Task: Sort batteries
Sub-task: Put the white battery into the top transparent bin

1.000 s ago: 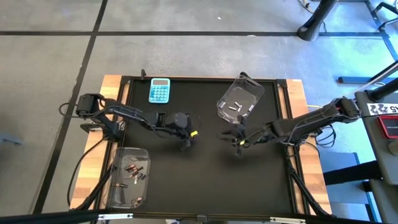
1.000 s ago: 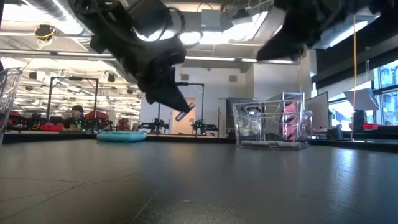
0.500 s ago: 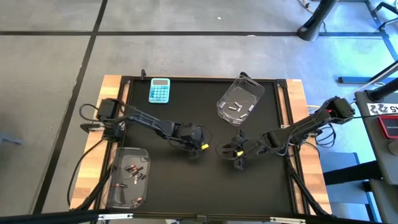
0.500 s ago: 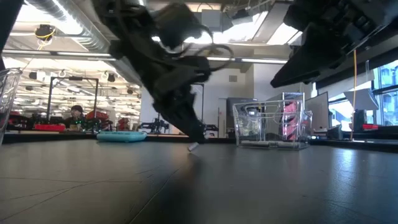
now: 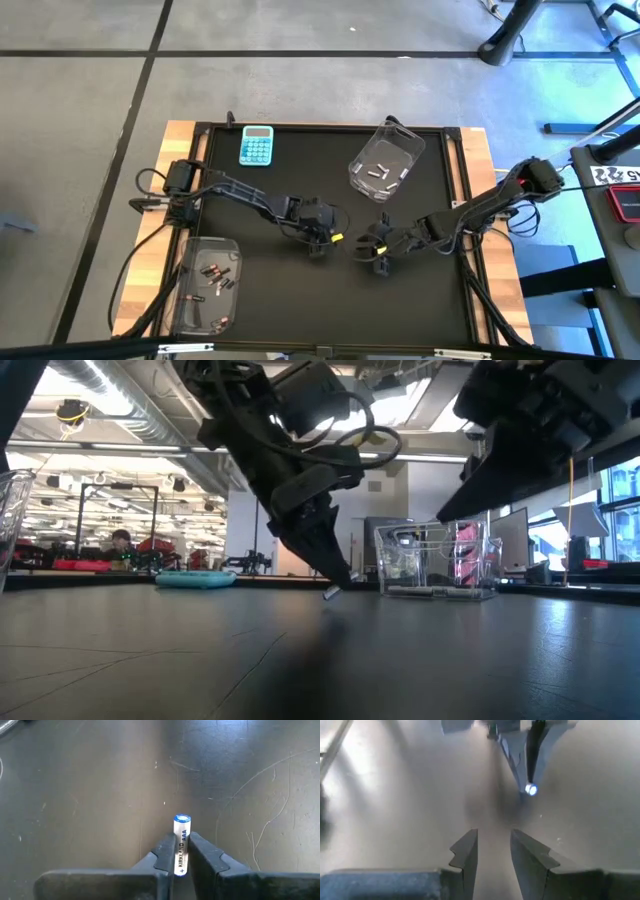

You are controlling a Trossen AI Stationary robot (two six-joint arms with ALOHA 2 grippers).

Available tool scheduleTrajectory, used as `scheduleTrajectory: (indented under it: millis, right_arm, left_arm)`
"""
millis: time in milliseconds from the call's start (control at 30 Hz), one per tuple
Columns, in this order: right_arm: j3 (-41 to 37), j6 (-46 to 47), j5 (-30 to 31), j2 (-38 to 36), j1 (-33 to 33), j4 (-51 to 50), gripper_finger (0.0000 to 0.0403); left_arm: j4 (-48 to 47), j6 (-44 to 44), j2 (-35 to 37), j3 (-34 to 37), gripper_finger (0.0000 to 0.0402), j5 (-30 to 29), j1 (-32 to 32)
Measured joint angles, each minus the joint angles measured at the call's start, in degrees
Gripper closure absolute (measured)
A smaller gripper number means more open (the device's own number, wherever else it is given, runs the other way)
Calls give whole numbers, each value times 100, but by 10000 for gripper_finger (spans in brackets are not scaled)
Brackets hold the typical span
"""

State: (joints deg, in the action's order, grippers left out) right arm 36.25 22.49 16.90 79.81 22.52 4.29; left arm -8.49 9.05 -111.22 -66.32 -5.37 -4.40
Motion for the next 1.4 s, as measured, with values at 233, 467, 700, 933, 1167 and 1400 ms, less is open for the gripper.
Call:
scheduleTrajectory:
  millis: [233,467,700,933,1167,1400]
  right_arm:
    - [0,-178,156,887,-4,981,288]
    - [5,-600,451,1911,-244,2589,271]
    - [428,-980,121,2643,-785,3138,199]
    - [832,-1677,-353,3192,-1307,3161,183]
    - [857,-1711,-1190,3269,-1512,2636,248]
    - [518,-1699,-1193,3383,-1504,2635,372]
  left_arm:
    - [-31,58,0,36,291,16,0]
    - [-625,290,185,-22,250,50,-13]
    - [-2159,1045,1021,-33,247,-1235,-395]
    - [-2757,2095,1984,321,247,-2806,-1331]
    - [-2891,3454,2391,855,247,-3528,-2438]
    - [-2923,4743,2396,1252,247,-4283,-3175]
